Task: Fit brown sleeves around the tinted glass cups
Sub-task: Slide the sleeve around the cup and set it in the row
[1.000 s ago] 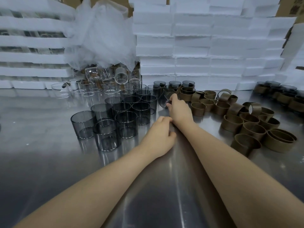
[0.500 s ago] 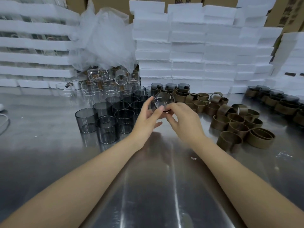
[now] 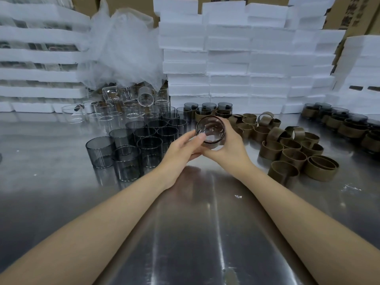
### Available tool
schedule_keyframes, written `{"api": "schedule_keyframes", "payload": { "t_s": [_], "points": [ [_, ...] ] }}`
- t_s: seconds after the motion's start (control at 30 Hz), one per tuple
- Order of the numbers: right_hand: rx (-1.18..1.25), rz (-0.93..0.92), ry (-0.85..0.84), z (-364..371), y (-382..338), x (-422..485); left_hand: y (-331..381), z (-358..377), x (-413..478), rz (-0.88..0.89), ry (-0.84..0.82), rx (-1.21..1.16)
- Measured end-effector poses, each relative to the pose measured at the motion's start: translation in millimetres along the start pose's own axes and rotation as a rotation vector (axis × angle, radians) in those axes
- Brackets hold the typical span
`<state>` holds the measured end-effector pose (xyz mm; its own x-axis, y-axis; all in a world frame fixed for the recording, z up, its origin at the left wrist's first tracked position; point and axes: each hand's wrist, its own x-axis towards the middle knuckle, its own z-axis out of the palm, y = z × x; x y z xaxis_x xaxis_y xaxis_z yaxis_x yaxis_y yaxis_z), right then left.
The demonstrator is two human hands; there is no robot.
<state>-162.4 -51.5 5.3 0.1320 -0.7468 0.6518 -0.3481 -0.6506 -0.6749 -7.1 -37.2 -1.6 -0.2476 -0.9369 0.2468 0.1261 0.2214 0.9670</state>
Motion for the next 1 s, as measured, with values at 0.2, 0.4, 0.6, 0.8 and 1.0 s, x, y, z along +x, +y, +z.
{"api": "schedule_keyframes", "payload": {
  "t_s": [0.2,0.4,0.6,0.8,1.0],
  "points": [
    [0.016,0.011,-0.046,3,0,0,-2,-3,3,-0.009,0.051,-0.042],
    [-0.032,-0.109,-0.162,3,-1,-2,-3,-4,7,-0.075,0.114,-0.112],
    [0.023,-0.07,-0.203,16,-3,-7,4,-6,6,-0.102,0.108,-0.18],
    [0.088,0.109,-0.16,9,0,-3,-3,-8,6,-0.071,0.037,-0.117],
    [-0.009,-0.059,-0.191,9,-5,-5,-2,-8,8,-0.073,0.036,-0.144]
  ]
}}
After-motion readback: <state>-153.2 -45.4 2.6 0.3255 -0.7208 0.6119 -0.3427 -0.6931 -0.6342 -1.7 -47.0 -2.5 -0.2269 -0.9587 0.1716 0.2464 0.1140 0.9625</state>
